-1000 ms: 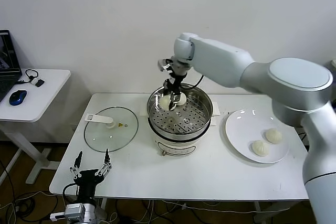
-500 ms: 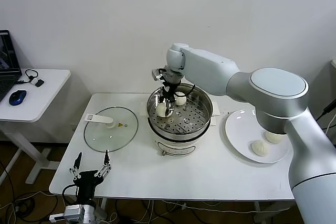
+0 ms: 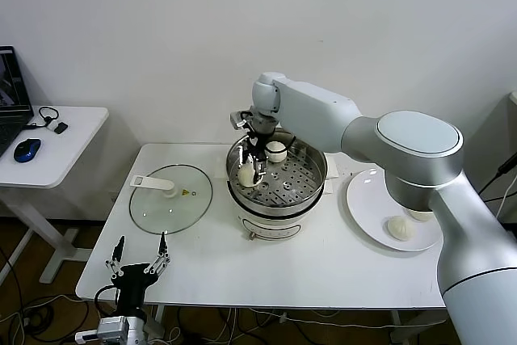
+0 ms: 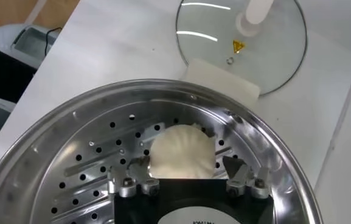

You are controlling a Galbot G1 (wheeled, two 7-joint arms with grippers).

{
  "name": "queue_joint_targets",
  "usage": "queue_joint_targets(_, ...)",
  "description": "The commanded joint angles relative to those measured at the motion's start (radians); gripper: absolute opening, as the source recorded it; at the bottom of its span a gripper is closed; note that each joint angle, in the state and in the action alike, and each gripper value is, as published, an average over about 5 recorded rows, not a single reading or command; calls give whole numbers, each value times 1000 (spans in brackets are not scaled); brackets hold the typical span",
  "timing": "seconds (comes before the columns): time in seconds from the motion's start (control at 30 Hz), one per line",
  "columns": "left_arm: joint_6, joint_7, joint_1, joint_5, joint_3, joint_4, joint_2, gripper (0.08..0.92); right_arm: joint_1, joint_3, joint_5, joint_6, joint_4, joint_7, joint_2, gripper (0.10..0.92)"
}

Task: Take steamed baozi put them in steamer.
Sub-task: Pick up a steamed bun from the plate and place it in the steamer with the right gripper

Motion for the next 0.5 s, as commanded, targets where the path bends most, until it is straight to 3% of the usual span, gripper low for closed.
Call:
queue_joint_targets(0.03,0,0,1,0,0,-1,0,823,10,2,3,5,28,-1,-22,822)
queue_joint_targets(0.3,2,0,5,-1,0,-6,-1,823,111,-31,76,38,162,-34,-148,823)
queue_joint_targets(0.5,4,0,7,2,2,-9,-1,823,223,-81,130,91,319,-56,-331,823)
